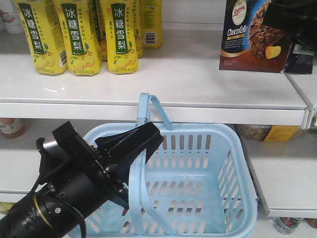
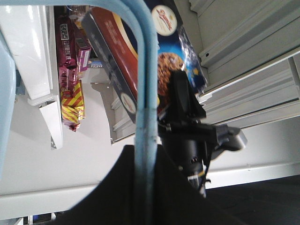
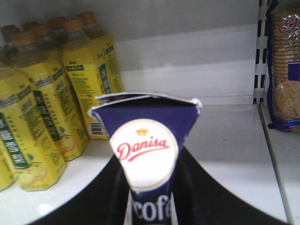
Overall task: Left arm holds basket, right arm returns cookies
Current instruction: 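Raise the box out of the basket up to the shelf, then lower the box onto the shelf beside the pear drinks and release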
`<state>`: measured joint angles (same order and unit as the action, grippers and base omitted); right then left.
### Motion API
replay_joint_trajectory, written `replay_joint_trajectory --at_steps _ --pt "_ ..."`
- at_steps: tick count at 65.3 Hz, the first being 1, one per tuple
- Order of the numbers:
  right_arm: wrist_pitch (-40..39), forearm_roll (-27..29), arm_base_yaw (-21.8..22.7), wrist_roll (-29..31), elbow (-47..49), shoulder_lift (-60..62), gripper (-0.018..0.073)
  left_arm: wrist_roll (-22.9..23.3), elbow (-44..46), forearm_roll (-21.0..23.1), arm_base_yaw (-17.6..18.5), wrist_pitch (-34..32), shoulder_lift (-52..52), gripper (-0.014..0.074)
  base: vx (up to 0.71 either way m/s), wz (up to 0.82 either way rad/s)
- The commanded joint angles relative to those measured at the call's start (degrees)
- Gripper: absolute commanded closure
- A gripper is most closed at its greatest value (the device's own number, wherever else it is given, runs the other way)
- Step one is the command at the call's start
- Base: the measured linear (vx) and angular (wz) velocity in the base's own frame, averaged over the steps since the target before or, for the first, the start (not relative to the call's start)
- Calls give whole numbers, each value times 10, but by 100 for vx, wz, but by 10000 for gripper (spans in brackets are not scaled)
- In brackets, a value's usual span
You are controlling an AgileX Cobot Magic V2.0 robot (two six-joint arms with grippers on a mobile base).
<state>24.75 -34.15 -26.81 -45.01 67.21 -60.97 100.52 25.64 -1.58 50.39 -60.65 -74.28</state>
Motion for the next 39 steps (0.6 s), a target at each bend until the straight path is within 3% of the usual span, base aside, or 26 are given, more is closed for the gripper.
replay_joint_trajectory --at_steps 1,19,39 --pt "-84 -18 14 4 16 -17 566 -4 19 12 0 -72 16 596 0 0" --pt "-140 -30 18 4 16 -90 566 -4 19 12 0 -72 16 596 0 0" --pt "-137 -72 18 4 16 -140 566 -4 19 12 0 -72 16 596 0 0"
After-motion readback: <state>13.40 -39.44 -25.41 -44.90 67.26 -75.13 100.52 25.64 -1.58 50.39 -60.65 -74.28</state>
